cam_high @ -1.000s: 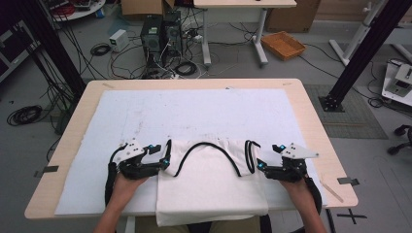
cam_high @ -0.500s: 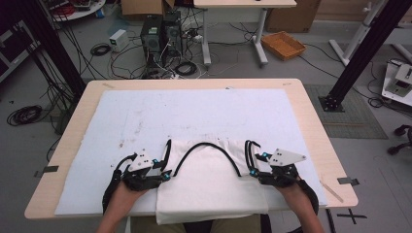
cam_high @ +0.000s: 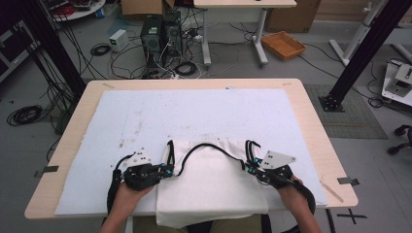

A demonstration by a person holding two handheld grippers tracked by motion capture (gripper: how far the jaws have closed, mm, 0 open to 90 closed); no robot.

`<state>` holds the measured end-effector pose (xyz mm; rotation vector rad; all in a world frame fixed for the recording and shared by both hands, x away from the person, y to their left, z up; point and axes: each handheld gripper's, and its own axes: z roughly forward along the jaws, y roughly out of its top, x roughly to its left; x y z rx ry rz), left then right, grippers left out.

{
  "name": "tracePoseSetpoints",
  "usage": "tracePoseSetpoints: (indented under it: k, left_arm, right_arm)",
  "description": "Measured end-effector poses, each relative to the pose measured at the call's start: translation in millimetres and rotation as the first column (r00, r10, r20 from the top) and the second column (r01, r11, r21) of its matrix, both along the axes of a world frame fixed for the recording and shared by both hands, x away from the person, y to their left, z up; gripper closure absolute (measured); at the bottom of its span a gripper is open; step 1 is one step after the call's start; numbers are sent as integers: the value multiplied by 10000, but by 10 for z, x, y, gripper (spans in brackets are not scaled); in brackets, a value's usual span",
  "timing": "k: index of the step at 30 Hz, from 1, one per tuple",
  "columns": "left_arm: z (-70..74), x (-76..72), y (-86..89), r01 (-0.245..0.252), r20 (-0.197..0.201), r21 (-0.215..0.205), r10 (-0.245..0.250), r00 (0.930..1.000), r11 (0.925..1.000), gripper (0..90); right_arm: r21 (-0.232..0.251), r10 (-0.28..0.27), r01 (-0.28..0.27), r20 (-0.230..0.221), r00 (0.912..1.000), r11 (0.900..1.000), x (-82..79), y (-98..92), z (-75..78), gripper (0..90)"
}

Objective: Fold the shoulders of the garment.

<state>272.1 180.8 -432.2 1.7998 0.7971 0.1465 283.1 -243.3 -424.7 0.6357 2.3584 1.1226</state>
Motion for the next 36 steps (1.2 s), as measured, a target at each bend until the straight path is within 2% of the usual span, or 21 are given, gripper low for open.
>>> tracePoseSetpoints:
  k: [2, 4, 5, 7, 8, 10, 12, 14, 15, 18, 19, 21, 23, 24, 25, 27, 28, 29, 31, 34, 36]
  left_arm:
    - [5, -43, -27, 242, 16, -506, -241, 9997, 9984, 841]
    - [-4, -65, -57, 416, -47, -622, -420, 9991, 9972, 840]
    - [-28, -114, -122, 737, -199, -392, -745, 9970, 9965, 839]
    - [-53, -161, -181, 681, -256, 450, -670, 9974, 9967, 837]
    - [-68, -173, -190, 599, -349, 666, -577, 9977, 9960, 835]
    - [-84, -171, -167, 553, -574, 818, -507, 9971, 9951, 821]
    - [-81, -157, -120, 467, -722, 660, -419, 9965, 9967, 728]
    - [-53, -143, -52, 31, -524, 349, -12, 9986, 9994, 571]
    - [-33, -133, -13, -195, -373, 152, 200, 9991, 9997, 530]
    - [11, -95, 98, -1039, 291, -187, 1044, 9941, 9944, 442]
    - [11, -95, 98, -1039, 291, -187, 1044, 9941, 9944, 441]
    - [41, -25, 207, -1759, 561, -383, 1779, 9825, 9837, 442]
    - [63, 33, 270, -2069, 673, -459, 2097, 9754, 9773, 442]
    - [63, 33, 270, -2069, 673, -459, 2097, 9754, 9773, 442]
    - [80, 100, 326, -2292, 735, -376, 2314, 9701, 9727, 443]
    - [83, 142, 350, -2302, 753, -301, 2318, 9698, 9727, 445]
    - [73, 241, 396, -2456, 802, -72, 2454, 9661, 9693, 450]
    - [61, 297, 411, -2498, 795, -25, 2492, 9652, 9683, 462]
    - [29, 424, 415, -2448, 621, 222, 2430, 9680, 9693, 491]
    - [-37, 608, 347, -2259, 374, 1024, 2232, 9741, 9688, 537]
    - [-76, 702, 273, -2063, 163, 1727, 2066, 9783, 9631, 569]
  right_arm:
    - [387, -114, 112, 48, 9999, 9992, -29, -57, 56, 832]
    - [557, -96, 97, -10, 10000, 9984, -64, -106, 88, 832]
    - [589, -29, 32, -50, 10000, 9983, -82, -126, 98, 832]
    - [556, 203, -189, -248, 9995, 9983, -113, -158, 107, 831]
    - [493, 332, -312, -408, 9986, 9983, -124, -163, 100, 831]
    - [305, 622, -600, -770, 9951, 9977, -138, -153, 62, 824]
    - [154, 978, -966, -1245, 9874, 9952, -134, -128, 6, 763]
    - [350, 1315, -1270, -1972, 9715, 9913, -105, -109, -38, 676]
    - [422, 1379, -1321, -2011, 9698, 9903, -100, -108, -43, 674]
    - [811, 908, -788, -1565, 9835, 9936, -78, -136, 5, 650]
    - [879, 682, -562, -1401, 9878, 9945, -67, -144, 22, 650]
    - [793, 390, -300, -1145, 9927, 9964, -53, -129, 26, 653]
    - [586, 316, -248, -1187, 9924, 9980, -30, -76, -16, 665]
    - [409, 308, -259, -1244, 9918, 9988, -12, -42, -50, 676]
    - [215, 308, -281, -1376, 9900, 9994, 10, -9, -88, 681]
    - [-21, 283, -289, -1469, 9887, 9996, 32, 19, -125, 688]
    - [-367, 222, -286, -1644, 9861, 9989, 60, 48, -172, 686]
    - [-380, 240, -307, -1645, 9861, 9988, 66, 46, -177, 685]
    - [-217, 257, -295, -1596, 9868, 9993, 61, 36, -164, 674]
    - [-104, 229, -249, -1585, 9871, 9996, 55, 26, -152, 661]
    - [-134, 252, -277, -1599, 9868, 9995, 60, 30, -163, 653]
